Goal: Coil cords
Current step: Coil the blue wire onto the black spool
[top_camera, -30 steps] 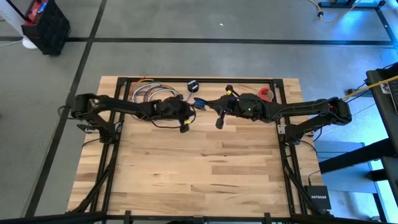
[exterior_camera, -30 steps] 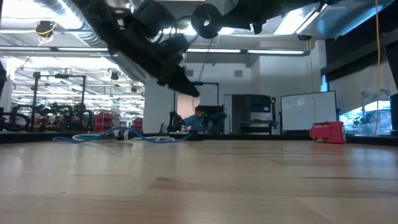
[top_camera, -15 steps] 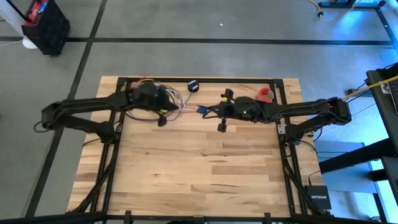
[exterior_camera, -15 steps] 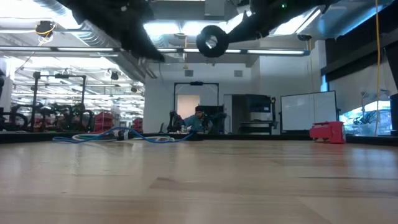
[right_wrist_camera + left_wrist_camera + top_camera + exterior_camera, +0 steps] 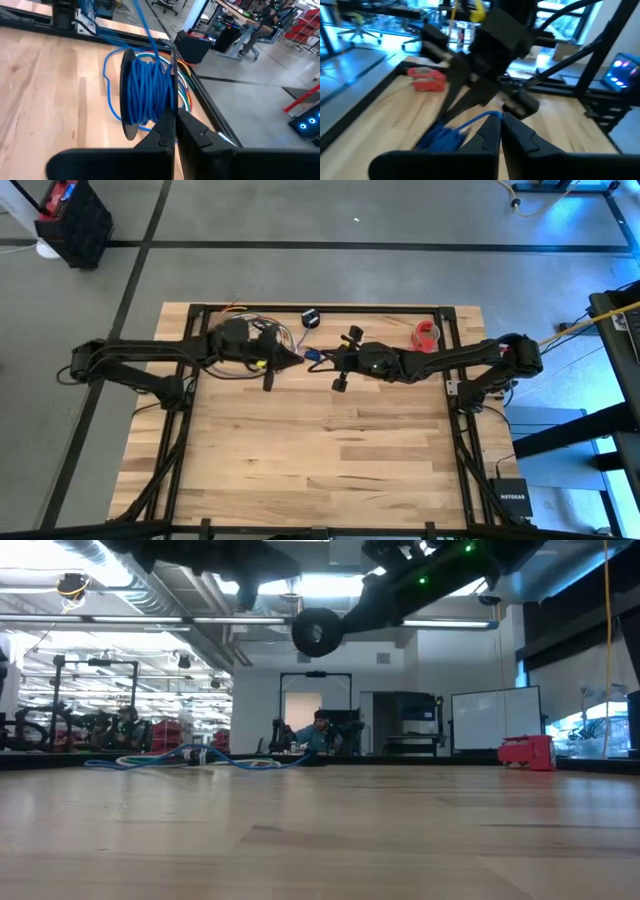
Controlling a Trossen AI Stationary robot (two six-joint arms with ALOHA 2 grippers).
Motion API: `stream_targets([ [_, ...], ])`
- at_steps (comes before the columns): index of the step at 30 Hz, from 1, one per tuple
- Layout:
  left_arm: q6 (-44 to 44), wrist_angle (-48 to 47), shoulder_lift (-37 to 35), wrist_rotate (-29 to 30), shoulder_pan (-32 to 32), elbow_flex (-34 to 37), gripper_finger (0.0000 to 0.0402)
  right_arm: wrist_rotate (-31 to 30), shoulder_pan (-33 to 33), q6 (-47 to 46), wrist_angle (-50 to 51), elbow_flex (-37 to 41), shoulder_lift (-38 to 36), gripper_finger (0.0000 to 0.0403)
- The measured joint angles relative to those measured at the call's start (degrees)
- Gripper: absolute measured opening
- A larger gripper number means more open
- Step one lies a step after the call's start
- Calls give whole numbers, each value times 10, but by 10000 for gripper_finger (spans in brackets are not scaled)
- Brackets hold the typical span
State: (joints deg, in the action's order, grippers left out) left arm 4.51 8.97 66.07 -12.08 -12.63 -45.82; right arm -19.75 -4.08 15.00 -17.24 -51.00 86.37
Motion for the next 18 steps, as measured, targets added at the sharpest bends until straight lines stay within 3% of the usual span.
stream_targets([
  [11,69,210,146,2,47,0,1,0,0,-13,-43,0,10,5],
  [18,63,254,200,46,47,-1,1,-6,-1,-31,-54,2,10,5],
])
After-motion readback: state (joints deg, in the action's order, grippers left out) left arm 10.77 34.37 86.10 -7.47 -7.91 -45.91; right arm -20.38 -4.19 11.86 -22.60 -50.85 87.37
